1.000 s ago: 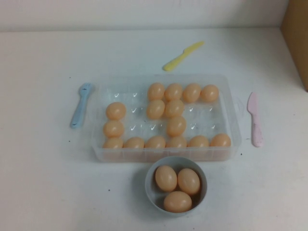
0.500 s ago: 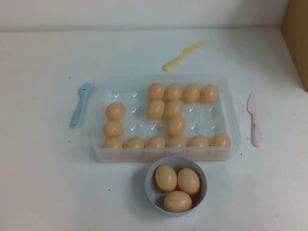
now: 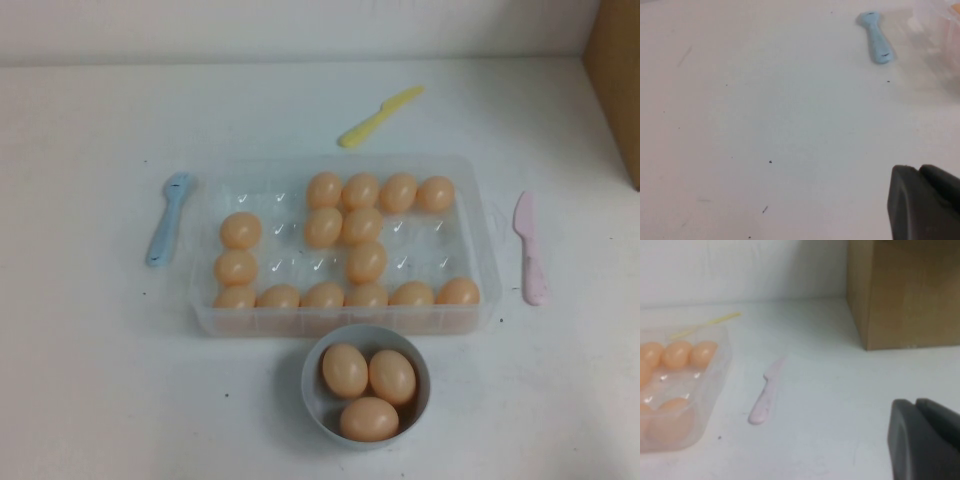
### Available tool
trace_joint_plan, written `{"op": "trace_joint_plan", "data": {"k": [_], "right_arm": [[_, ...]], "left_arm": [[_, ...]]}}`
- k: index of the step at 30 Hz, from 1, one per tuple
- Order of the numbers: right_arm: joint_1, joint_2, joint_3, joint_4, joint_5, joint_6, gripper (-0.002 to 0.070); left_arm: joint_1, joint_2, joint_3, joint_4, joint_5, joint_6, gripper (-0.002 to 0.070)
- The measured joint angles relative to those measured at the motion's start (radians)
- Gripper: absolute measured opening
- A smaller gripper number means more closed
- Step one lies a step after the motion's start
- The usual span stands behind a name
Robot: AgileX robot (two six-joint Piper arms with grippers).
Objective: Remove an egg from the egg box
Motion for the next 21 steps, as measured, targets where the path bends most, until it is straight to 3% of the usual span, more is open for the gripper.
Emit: {"op": "trace_joint_plan", "data": {"k": [9,21], "right_arm": [[-0.019,0.0,0.0,0.05,0.181,-0.01,-0.0017],[0.022,0.0,0.0,0.062,0.2,-0.014,-0.0017]], "left_arm": [[0.0,0.0,0.0,0.0,0.0,0.0,-0.0005],[0.0,0.0,0.0,0.0,0.0,0.0,-0.0005]]}}
